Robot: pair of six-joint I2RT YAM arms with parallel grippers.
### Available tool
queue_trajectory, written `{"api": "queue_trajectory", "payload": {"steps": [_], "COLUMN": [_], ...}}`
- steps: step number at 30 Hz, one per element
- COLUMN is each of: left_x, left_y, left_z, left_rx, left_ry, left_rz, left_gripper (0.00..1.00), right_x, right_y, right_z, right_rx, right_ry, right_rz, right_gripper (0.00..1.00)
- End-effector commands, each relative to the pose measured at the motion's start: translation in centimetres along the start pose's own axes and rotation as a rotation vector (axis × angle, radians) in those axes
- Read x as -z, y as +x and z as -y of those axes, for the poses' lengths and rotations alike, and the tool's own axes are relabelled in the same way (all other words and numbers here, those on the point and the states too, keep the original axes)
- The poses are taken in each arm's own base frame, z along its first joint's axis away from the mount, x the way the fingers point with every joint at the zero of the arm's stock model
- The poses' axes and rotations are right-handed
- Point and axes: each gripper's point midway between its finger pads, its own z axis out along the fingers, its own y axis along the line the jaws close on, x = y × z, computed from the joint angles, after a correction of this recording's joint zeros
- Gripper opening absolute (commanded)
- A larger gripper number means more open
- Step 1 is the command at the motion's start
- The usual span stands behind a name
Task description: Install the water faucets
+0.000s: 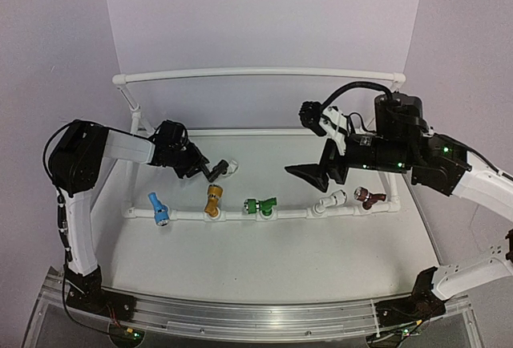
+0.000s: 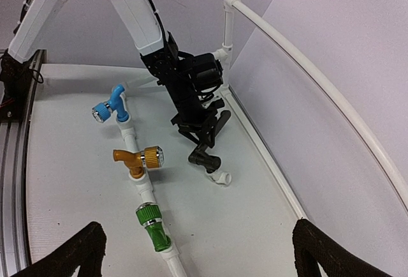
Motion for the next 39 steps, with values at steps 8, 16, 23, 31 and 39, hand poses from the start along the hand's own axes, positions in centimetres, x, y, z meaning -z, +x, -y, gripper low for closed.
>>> {"api": "queue_trajectory", "payload": {"steps": [8, 16, 23, 31, 39], "left_x": [5.0, 11.4, 18.8, 24.7, 26.9], "left_y": [-3.0, -2.3, -0.9, 0.2, 1.3], "left_z": [4.0, 5.6, 5.1, 2.5, -1.9], "left_rx": [-0.082, -0.201, -0.329, -0.439, -0.454], "left_ry": [-0.001, -0.029, -0.074, -0.187, -0.312], "left_rz": [0.107, 0.113, 0.168, 0.222, 0.268], "left_gripper": [0.70, 0.95, 1.00, 1.00, 1.00], "right_x": [0.9, 2.3, 5.7, 8.4, 9.9], "right_y": [-1.4, 1.2, 9.3, 17.1, 18.2], "right_z": [3.0, 8.4, 15.3, 18.6, 17.1], "right_rx": [-0.059, -0.237, -0.459, -0.583, -0.646], "right_ry": [0.094, 0.293, 0.518, 0.572, 0.629], "right_rz": [0.049, -0.015, -0.235, -0.367, -0.224], "right_gripper": [0.98, 0.98, 0.98, 0.98, 0.98]}}
